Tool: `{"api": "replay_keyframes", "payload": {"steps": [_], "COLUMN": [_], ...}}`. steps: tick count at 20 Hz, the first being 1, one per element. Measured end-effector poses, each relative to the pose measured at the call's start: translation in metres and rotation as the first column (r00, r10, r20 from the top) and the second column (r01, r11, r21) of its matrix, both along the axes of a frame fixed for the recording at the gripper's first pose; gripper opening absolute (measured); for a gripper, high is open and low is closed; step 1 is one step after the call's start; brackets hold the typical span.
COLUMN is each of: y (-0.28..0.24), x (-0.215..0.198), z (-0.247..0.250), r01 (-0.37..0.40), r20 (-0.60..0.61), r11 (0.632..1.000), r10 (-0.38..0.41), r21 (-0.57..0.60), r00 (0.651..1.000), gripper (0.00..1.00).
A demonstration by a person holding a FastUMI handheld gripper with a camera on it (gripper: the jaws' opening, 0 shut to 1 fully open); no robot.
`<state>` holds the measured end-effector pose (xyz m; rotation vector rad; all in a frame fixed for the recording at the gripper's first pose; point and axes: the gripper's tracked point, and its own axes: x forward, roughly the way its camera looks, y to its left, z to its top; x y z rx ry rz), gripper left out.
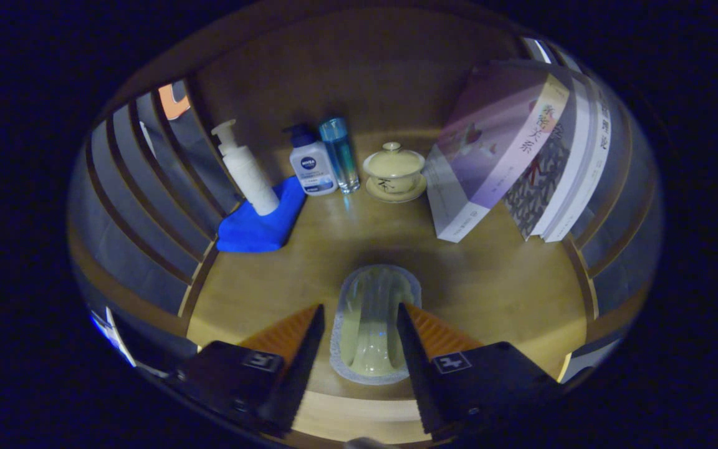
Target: Pull open the drawer, take out the items inside it, and place them on the countertop above the cabinet.
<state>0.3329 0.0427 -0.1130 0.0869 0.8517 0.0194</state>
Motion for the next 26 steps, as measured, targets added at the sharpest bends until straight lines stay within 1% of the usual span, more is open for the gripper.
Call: {"api": "replay_keyframes", "payload": {"steps": [1,4,6,8,11,12,14,17,20,22,24,26], "y": [-0.003,0.003,0.001,0.001,0.005,0.009,0.013,0.023,0.032,0.037,0.041,0.038], "x": [-0.004,-0.016,-0.033,-0.054,-0.089,-0.101,-0.130,-0.179,-0.224,-0.248,-0.271,-0.289], "z": [0.003,0.016,0.026,0.039,0.065,0.074,0.094,0.114,0.116,0.109,0.094,0.077], "r01": [0.012,-0.006,-0.013,-0.023,-0.041,-0.053,-0.069,-0.085,-0.100,-0.098,-0.101,-0.085], "r20": [0.028,0.126,0.190,0.251,0.371,0.412,0.503,0.606,0.656,0.681,0.686,0.694], "r11": [1.000,0.999,0.999,1.000,0.999,0.999,0.997,0.995,0.991,0.990,0.989,0.991], "r10": [-0.012,0.000,0.004,0.017,0.038,0.052,0.076,0.101,0.133,0.142,0.148,0.131], "r21": [-0.002,0.043,0.046,0.021,-0.001,-0.010,-0.034,-0.054,-0.087,-0.103,-0.109,-0.100], "r00": [1.000,0.992,0.982,0.968,0.928,0.910,0.861,0.789,0.743,0.719,0.713,0.708], "gripper": [0.57,0.77,0.78,0.79,0.92,0.93,0.98,0.98,0.99,0.99,0.99,0.99]}}
